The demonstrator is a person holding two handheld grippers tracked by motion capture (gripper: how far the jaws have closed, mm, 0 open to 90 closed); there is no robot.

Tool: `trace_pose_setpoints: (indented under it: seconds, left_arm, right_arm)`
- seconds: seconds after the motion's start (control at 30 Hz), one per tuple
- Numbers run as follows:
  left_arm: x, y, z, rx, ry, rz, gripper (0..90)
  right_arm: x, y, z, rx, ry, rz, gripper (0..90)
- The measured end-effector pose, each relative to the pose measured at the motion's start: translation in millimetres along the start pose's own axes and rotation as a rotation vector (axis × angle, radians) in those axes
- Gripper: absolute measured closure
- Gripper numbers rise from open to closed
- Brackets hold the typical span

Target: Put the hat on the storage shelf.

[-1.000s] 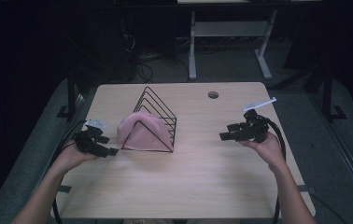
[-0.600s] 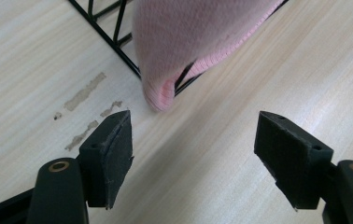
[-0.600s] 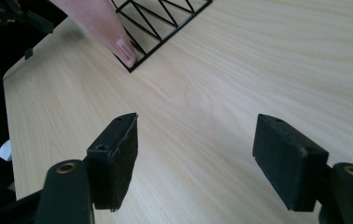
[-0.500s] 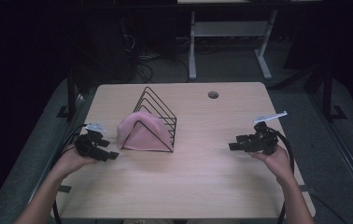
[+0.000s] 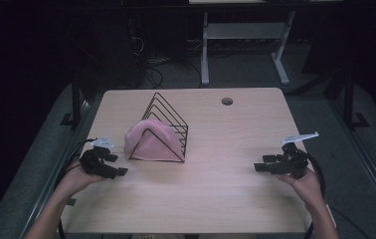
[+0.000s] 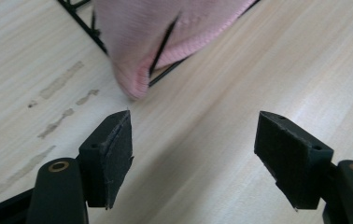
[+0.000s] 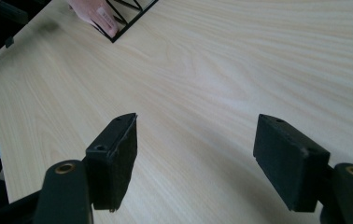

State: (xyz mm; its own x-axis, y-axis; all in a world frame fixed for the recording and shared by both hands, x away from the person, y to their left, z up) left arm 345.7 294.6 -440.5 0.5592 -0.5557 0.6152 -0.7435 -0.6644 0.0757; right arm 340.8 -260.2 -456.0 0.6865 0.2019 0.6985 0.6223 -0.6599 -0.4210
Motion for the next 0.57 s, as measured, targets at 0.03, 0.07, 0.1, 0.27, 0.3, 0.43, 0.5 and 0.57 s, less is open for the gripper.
trace_pose_setpoints:
  seconds: [0.03, 0.07, 0.1, 0.27, 0.3, 0.43, 0.5, 0.57]
  left_arm:
    - [-0.7, 1.3, -0.7, 0.0, 0.002, 0.001, 27.9]
    - [-0.7, 1.3, -0.7, 0.0, 0.002, 0.001, 27.9]
    - [-1.8, 4.2, -3.1, 0.009, 0.02, -0.012, 27.9]
    - [-3.4, 14.8, -10.5, 0.016, 0.074, -0.04, 27.8]
    - [-3.4, 14.8, -10.5, 0.016, 0.074, -0.04, 27.9]
    - [-9.8, 23.2, -11.7, 0.05, 0.109, -0.072, 27.8]
    - [-14.7, 26.3, -9.3, 0.053, 0.135, -0.096, 27.8]
    - [-17.8, 28.1, -7.5, 0.054, 0.149, -0.109, 27.8]
  right_arm:
    - [-2.1, -0.8, -1.5, -0.002, -0.003, -0.001, 29.7]
    - [-2.1, -0.8, -1.5, -0.002, -0.003, -0.001, 29.7]
    - [-6.4, -1.9, -3.7, -0.011, -0.006, 0.0, 29.1]
    - [-21.9, -6.1, -7.0, -0.023, 0.009, -0.001, 28.2]
    - [-21.9, -6.1, -7.0, -0.023, 0.009, -0.001, 28.2]
    - [-41.1, -19.1, -10.0, -0.041, 0.039, -0.012, 26.7]
    - [-47.0, -26.2, -13.2, -0.034, 0.061, -0.012, 25.5]
    - [-50.5, -32.4, -18.8, -0.033, 0.091, -0.02, 24.9]
Point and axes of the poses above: each handheld gripper's, and its own axes: z roughly forward along the jaws, x roughly out of its top, y roughly to its right, the point moved 3 cm from there along z, roughly forward along the jaws, and after that the axes turned 4 degrees about y, right-handed, at the moved point
